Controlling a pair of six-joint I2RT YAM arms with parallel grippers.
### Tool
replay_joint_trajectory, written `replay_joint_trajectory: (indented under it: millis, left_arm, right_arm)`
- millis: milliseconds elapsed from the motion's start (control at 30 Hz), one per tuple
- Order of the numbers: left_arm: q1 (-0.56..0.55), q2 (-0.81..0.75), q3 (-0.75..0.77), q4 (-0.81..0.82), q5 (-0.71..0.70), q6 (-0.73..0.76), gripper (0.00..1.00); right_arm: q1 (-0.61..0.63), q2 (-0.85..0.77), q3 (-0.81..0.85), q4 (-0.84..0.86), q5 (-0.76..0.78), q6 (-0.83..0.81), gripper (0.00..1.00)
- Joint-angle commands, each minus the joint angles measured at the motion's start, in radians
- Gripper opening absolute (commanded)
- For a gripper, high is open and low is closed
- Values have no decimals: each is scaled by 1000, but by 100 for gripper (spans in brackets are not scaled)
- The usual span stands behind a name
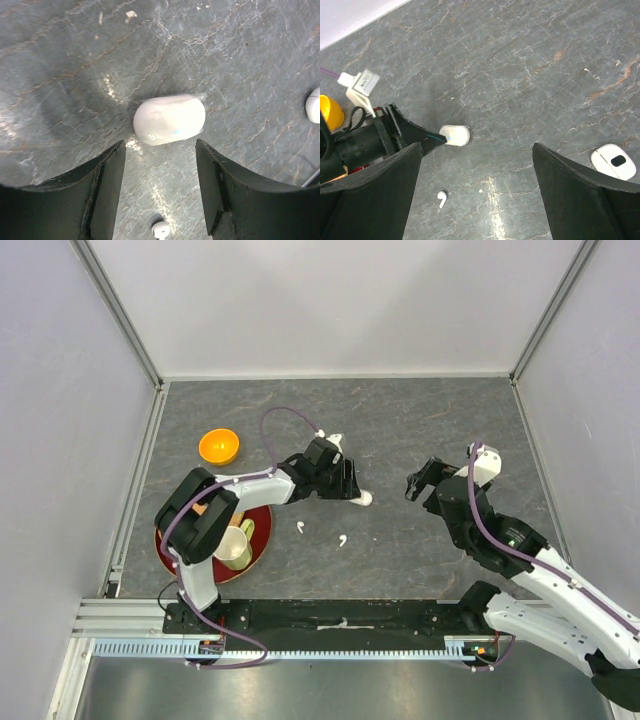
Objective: Insert the wireless bluetooth earbuds into the charging case
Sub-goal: Place the charging case at the center of the board, then pick up the charging case at the center of the board.
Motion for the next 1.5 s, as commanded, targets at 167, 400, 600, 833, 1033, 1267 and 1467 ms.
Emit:
replay_joint_trajectory:
  millis: [167, 400, 600, 833, 1033, 1267, 1467]
  left_arm:
    - [-6, -222, -40, -59, -138, 112, 65]
    - [-9, -483, -161, -25, -209, 143, 66]
    - [-7, -705, -277, 49, -206, 198, 66]
    - [-7, -874, -405, 132, -200, 214, 67]
    - [-7, -969, -468, 164, -213, 206, 71]
    - [-6, -1052, -511, 159, -242, 183, 74]
    - [-4, -1103, -527, 116, -272, 152, 80]
  right_arm:
    - [-197, 39, -10, -65, -97, 44, 98]
    - [-479, 148, -31, -91, -378, -11, 98]
    - [-593, 163, -30, -120, -348, -37, 98]
    - [-716, 243, -89, -123, -340, -34, 98]
    - [-809, 287, -160, -62, -362, -28, 98]
    - [-872, 375, -241, 82, -481, -37, 98]
    - [-878, 427, -280, 141, -553, -20, 98]
